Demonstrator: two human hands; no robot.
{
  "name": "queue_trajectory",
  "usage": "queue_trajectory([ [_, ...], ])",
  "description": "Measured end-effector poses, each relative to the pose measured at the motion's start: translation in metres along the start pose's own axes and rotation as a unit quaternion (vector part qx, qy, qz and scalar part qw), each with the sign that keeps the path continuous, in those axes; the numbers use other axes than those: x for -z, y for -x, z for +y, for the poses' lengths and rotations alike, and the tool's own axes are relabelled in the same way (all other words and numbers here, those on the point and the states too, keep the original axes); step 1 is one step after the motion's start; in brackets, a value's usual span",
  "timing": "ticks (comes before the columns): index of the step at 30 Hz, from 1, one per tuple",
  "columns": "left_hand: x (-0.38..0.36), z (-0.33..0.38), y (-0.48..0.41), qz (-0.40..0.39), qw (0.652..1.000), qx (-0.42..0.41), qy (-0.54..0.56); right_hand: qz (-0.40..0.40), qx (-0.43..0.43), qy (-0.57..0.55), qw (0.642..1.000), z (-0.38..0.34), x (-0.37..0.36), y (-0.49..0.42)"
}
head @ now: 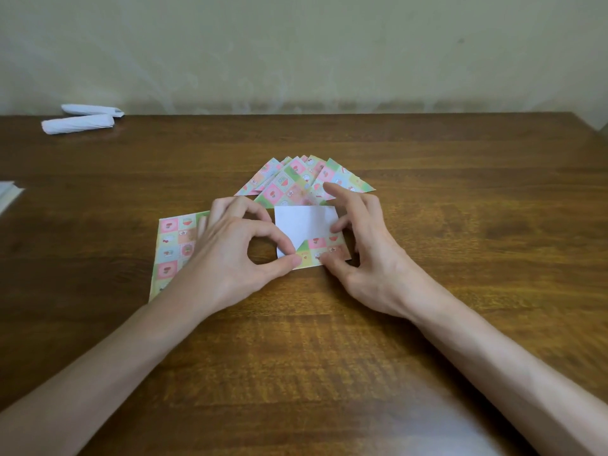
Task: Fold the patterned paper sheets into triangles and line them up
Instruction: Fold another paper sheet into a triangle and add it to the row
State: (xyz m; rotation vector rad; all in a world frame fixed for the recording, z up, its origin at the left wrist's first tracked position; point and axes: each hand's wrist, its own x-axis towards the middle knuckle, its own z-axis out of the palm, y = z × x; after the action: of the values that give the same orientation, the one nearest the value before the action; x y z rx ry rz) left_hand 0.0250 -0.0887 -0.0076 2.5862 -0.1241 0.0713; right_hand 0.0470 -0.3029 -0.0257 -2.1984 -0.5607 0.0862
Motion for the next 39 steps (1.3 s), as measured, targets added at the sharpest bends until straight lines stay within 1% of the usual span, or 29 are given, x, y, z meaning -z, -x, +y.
queue_trajectory([
  [3,0.000,0.000,0.000,-0.006,1.000,0.002,0.004,-0.012,-0.004,-0.007,1.000,0.003,0.005,-0.001],
  [6,0.001,0.000,0.001,-0.011,1.000,0.004,0.002,-0.007,-0.012,-0.046,0.999,0.006,0.009,-0.003],
  [9,0.001,0.000,0.000,-0.016,1.000,0.008,-0.005,-0.014,-0.006,-0.040,0.999,0.008,0.011,-0.003],
  [13,0.002,0.001,0.000,-0.022,1.000,0.013,-0.001,-0.006,-0.017,-0.099,0.995,0.012,0.014,-0.006],
  [17,0.000,0.000,0.000,0.004,1.000,0.017,-0.002,-0.010,-0.008,-0.084,0.996,0.012,0.013,-0.006],
  [20,0.000,0.000,0.001,0.026,0.998,0.055,-0.008,-0.005,-0.003,-0.116,0.993,0.015,0.015,-0.006],
  [23,0.000,-0.002,0.001,0.031,0.997,0.054,-0.035,0.035,-0.002,-0.131,0.991,0.013,0.012,-0.006],
  [25,-0.001,-0.002,0.002,0.021,0.999,0.037,-0.032,0.080,0.000,-0.117,0.990,0.011,0.010,-0.006],
  [28,0.001,-0.001,0.003,0.005,0.999,0.008,-0.031,0.134,0.032,-0.027,0.990,0.011,0.011,-0.005],
  [30,0.002,-0.001,0.004,-0.009,1.000,-0.006,-0.014,0.137,0.054,0.023,0.989,0.011,0.012,-0.003],
  [34,0.001,-0.004,0.005,-0.004,0.999,-0.042,0.008,0.114,0.072,0.109,0.985,0.009,0.009,-0.001],
  [36,-0.002,-0.004,0.005,0.021,0.999,-0.049,0.002,0.110,0.075,0.129,0.983,0.006,0.010,-0.001],
  [39,-0.004,-0.003,0.006,0.105,0.991,-0.087,-0.015,0.119,0.036,0.084,0.989,0.007,0.013,-0.001],
])
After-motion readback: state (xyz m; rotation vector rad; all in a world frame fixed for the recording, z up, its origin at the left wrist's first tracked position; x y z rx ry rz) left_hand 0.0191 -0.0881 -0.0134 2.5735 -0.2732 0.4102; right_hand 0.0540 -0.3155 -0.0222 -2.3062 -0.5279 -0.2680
